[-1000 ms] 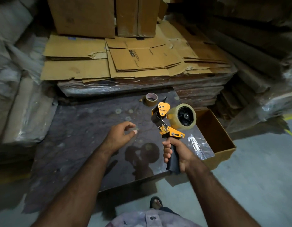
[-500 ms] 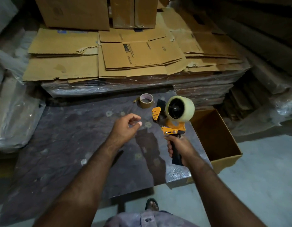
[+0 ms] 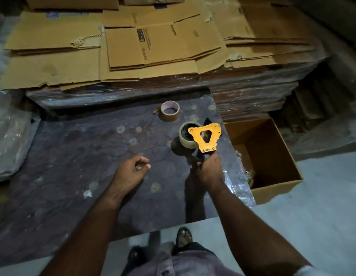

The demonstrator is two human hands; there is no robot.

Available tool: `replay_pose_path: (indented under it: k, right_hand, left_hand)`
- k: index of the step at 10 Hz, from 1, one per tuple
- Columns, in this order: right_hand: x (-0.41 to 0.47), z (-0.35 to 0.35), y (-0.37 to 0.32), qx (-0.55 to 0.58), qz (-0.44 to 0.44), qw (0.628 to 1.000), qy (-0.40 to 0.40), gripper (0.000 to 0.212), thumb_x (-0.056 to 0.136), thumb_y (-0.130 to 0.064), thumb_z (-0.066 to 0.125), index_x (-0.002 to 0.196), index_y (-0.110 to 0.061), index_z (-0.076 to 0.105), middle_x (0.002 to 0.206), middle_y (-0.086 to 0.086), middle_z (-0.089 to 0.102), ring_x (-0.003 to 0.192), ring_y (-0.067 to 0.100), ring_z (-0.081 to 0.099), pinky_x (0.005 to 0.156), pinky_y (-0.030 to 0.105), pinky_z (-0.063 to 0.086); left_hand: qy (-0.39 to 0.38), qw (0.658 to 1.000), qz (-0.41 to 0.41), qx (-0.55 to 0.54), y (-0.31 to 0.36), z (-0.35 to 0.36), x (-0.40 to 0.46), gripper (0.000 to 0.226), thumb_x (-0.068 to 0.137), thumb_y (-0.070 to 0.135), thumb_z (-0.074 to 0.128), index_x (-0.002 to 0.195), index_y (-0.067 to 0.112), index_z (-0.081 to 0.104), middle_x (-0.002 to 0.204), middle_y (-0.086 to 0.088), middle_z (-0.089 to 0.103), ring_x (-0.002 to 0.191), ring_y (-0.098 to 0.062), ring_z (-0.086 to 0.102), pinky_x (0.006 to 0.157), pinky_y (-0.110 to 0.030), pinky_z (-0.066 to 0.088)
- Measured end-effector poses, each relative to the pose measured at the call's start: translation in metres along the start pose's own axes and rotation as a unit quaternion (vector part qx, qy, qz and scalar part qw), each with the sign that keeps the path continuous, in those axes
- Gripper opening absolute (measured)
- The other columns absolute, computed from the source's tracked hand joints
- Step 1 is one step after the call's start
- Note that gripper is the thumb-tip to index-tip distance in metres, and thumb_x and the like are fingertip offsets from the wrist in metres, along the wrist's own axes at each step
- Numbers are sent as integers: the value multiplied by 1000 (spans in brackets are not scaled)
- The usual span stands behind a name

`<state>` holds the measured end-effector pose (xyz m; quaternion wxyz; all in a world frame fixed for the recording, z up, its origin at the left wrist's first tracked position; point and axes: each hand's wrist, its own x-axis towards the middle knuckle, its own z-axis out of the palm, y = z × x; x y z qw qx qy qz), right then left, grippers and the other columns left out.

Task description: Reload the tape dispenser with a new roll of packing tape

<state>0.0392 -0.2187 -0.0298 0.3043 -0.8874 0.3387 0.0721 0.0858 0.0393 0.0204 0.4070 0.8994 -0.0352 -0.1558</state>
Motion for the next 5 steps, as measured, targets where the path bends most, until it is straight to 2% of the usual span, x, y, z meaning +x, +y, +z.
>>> replay_pose_path:
  k: [2,3,4,5]
  right_hand:
    - [16,12,1,-46,7,999,-5,61,92,-36,66,131,0,37,134,18,49,126,33,49,97,43,46]
    - [17,16,0,-31,14,999,-15,64,91,-34,67,134,1,35,137,20,47,129,34,46,100,44,43]
    - [16,20,5,-8,9,1000,-25,62,90,-25,69,134,1,35,136,21,46,128,36,47,100,46,42]
    - [10,17,9,-11,-24,1000,-14,63,86,-24,70,132,0,35,133,21,46,125,37,47,96,49,45]
  left_hand:
    - [33,998,16,57,-1,3,-10,14,89,11,73,103,12,75,92,4,73,89,-15,68,81,-22,45]
    - [45,995,37,77,1,8,-11,14,89,12,73,103,12,75,93,3,73,91,-18,69,84,-23,48]
    - [34,992,63,105,4,10,-12,25,89,29,64,105,12,73,102,-3,74,97,-25,69,88,-31,52]
    - [23,973,99,208,11,12,-17,50,88,42,46,120,11,67,122,-10,68,114,-34,61,98,-42,48]
